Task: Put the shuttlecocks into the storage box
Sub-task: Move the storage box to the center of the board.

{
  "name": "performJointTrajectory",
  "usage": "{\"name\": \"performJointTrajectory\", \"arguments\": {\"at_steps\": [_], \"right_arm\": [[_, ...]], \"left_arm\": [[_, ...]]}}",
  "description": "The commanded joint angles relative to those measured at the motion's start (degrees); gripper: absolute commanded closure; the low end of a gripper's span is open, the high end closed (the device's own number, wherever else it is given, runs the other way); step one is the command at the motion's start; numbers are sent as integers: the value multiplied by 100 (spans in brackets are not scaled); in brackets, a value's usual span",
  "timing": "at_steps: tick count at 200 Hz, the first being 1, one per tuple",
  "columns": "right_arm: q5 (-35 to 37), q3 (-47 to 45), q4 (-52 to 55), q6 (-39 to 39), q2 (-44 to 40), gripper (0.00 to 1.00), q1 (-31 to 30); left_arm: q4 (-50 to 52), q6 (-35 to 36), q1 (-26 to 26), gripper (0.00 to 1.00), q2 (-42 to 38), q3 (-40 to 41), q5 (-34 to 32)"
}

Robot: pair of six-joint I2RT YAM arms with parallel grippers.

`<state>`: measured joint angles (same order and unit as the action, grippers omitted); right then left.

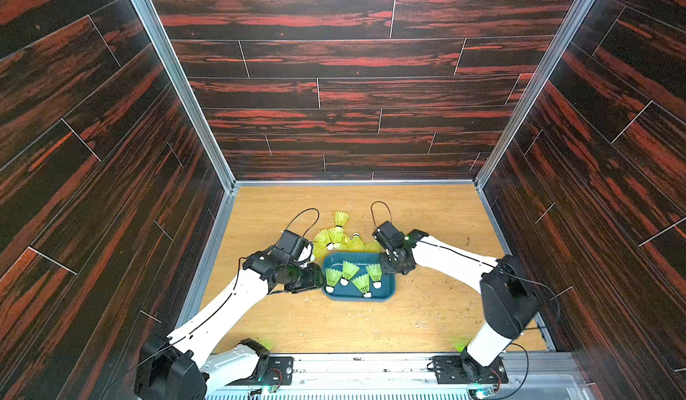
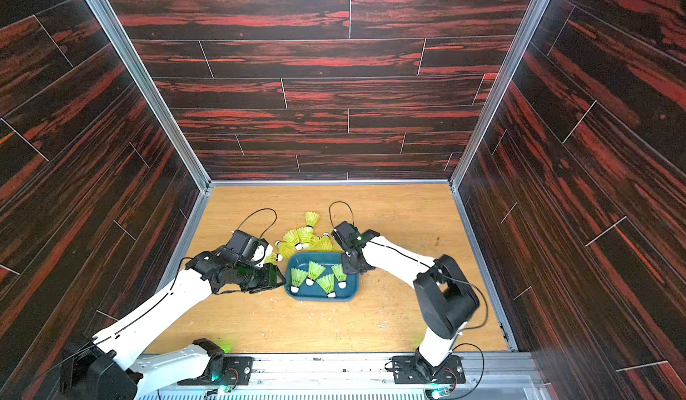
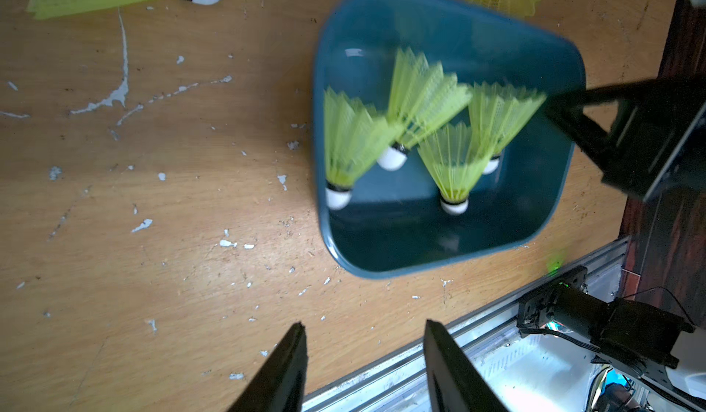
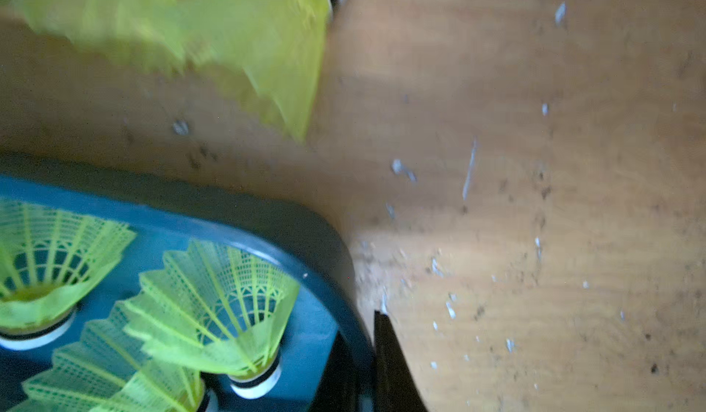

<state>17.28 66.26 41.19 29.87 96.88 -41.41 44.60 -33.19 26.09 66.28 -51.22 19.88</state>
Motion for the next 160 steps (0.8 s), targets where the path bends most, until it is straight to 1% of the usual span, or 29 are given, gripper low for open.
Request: {"name": "performJointTrajectory", "arguments": {"at_steps": [1, 27, 51, 95, 123, 160], "right_arm": [[-4, -280, 161, -74, -222, 91, -57], [-69, -440, 131, -1, -361, 90, -92], [-118, -491, 109, 53, -353, 86, -112], [-146, -435, 124, 106, -285, 76, -108], [-139, -320, 222, 98, -292, 68, -108], [-91, 60, 534, 98, -462, 55, -109]], "left_arm": [[121, 59, -34, 47, -10, -173, -113], [111, -10, -47, 47, -18, -215, -124], [35, -166, -75, 47, -10, -230, -173], [-309, -587, -103, 47, 15, -247, -401], [-373, -730, -115, 47, 170, -429, -496], [-475, -907, -147, 44, 395, -669, -713]]}}
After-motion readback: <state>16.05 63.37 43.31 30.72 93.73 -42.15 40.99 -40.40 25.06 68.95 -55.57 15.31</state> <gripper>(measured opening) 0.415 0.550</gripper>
